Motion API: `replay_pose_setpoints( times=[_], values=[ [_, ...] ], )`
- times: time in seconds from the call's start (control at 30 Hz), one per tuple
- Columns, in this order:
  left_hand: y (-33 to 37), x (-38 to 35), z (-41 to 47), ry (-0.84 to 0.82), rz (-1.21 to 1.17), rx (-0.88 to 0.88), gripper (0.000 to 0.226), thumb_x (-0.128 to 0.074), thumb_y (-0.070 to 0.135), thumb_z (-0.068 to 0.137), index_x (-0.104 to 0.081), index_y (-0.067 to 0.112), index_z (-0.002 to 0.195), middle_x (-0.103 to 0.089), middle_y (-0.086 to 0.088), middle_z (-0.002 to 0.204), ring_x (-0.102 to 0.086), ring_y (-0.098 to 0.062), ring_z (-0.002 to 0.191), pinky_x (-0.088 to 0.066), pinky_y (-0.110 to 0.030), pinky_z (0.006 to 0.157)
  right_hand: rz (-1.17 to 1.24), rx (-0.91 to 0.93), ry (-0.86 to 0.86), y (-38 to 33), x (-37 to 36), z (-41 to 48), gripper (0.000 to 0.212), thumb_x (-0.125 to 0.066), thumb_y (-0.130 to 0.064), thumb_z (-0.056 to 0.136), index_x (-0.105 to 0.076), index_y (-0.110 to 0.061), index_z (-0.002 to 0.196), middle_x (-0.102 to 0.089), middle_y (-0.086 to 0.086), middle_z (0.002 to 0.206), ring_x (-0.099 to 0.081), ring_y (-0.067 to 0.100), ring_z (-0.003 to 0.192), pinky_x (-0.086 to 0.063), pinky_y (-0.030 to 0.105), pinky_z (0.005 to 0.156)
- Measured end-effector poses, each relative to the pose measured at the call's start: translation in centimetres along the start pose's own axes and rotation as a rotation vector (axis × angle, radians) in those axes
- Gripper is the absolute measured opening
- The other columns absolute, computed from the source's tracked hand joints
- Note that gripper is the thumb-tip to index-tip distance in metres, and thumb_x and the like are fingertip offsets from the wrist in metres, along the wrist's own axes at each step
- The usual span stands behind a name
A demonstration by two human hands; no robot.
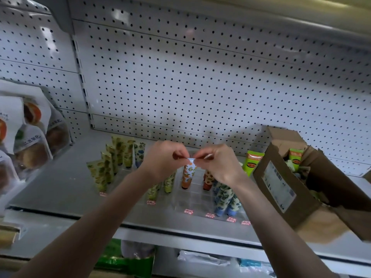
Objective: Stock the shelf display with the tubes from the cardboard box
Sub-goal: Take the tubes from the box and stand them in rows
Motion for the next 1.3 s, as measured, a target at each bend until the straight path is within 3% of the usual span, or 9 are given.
replay_pose_setpoints(
  times=[0.07, 0.17, 0.27, 0.4, 0.57, 0.93, 1.3],
  values=[
    [-0.2, -0.3, 0.0, -0.015, 0.053, -0.016, 0.004, -0.074, 0.022, 0.075, -0.073, 0.018, 0.076, -0.070, 0.007, 0.075, -0.062, -0.011, 0.074, -0.051, -0.035, 0.074, -0.020, -0.024, -0.002, 0.3, -0.3, 0.0, 0.010, -0.072, -0.008, 0.079, -0.076, -0.016, 0.083, -0.065, -0.012, 0.071, -0.058, 0.000, 0.063, -0.050, 0.018, 0.071],
    [-0.4, -0.3, 0.0, 0.022, 0.135, -0.045, 0.011, -0.066, 0.033, 0.071, -0.072, 0.024, 0.071, -0.064, 0.016, 0.070, -0.059, -0.014, 0.076, -0.047, -0.041, 0.079, -0.040, -0.032, -0.010, 0.4, -0.4, 0.1, 0.010, -0.072, -0.008, 0.078, -0.076, -0.016, 0.081, -0.065, -0.014, 0.069, -0.058, -0.003, 0.063, -0.049, 0.015, 0.070],
    [-0.4, -0.3, 0.0, 0.026, 0.238, -0.024, 0.007, -0.067, 0.031, 0.078, -0.072, 0.026, 0.076, -0.053, 0.021, 0.075, -0.049, -0.010, 0.091, -0.034, -0.033, 0.088, -0.061, -0.024, -0.024, 0.4, -0.7, 0.2, 0.010, -0.072, -0.006, 0.078, -0.076, -0.015, 0.081, -0.067, -0.010, 0.072, -0.059, -0.001, 0.065, -0.049, 0.012, 0.071],
    [-0.4, -0.7, 0.0, -0.042, 0.359, 0.029, 0.011, -0.060, 0.035, 0.084, -0.071, 0.031, 0.083, -0.052, 0.015, 0.093, -0.038, -0.008, 0.100, -0.012, -0.026, 0.071, -0.086, -0.007, -0.031, 0.8, -1.0, 0.3, 0.010, -0.071, -0.006, 0.078, -0.076, -0.014, 0.081, -0.068, -0.008, 0.075, -0.064, 0.005, 0.071, -0.052, 0.017, 0.076],
    [-0.6, -1.2, -0.1, -0.087, 0.389, 0.069, 0.013, -0.058, 0.039, 0.085, -0.069, 0.033, 0.085, -0.052, 0.013, 0.106, -0.036, -0.008, 0.109, -0.009, -0.026, 0.069, -0.094, 0.013, -0.043, 1.3, -1.5, 0.4, 0.011, -0.071, -0.003, 0.077, -0.076, -0.011, 0.082, -0.072, -0.001, 0.081, -0.067, 0.014, 0.078, -0.054, 0.028, 0.081],
    [-1.1, -1.9, -0.2, -0.133, 0.417, 0.092, 0.013, -0.056, 0.041, 0.086, -0.068, 0.035, 0.086, -0.042, 0.015, 0.103, -0.032, -0.007, 0.111, -0.011, -0.027, 0.076, -0.123, 0.031, -0.062, 1.8, -2.0, 0.5, 0.012, -0.069, -0.003, 0.079, -0.076, -0.011, 0.083, -0.071, -0.002, 0.082, -0.065, 0.010, 0.076, -0.050, 0.013, 0.074],
    [-1.2, -1.8, 0.0, -0.122, 0.416, 0.095, 0.013, -0.057, 0.041, 0.086, -0.068, 0.035, 0.088, -0.045, 0.014, 0.106, -0.033, -0.008, 0.111, -0.012, -0.027, 0.079, -0.099, 0.018, -0.059, 1.9, -1.8, 0.6, 0.011, -0.070, -0.003, 0.079, -0.076, -0.012, 0.083, -0.072, -0.001, 0.083, -0.066, 0.011, 0.079, -0.052, 0.017, 0.076]
  ],
)
Point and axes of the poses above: each hand's wrist, its own z-axis towards the middle knuckle, its own x-axis out of the back of the hand, y = z × x, the point moved 6 cm from there along z, towards the middle knuckle
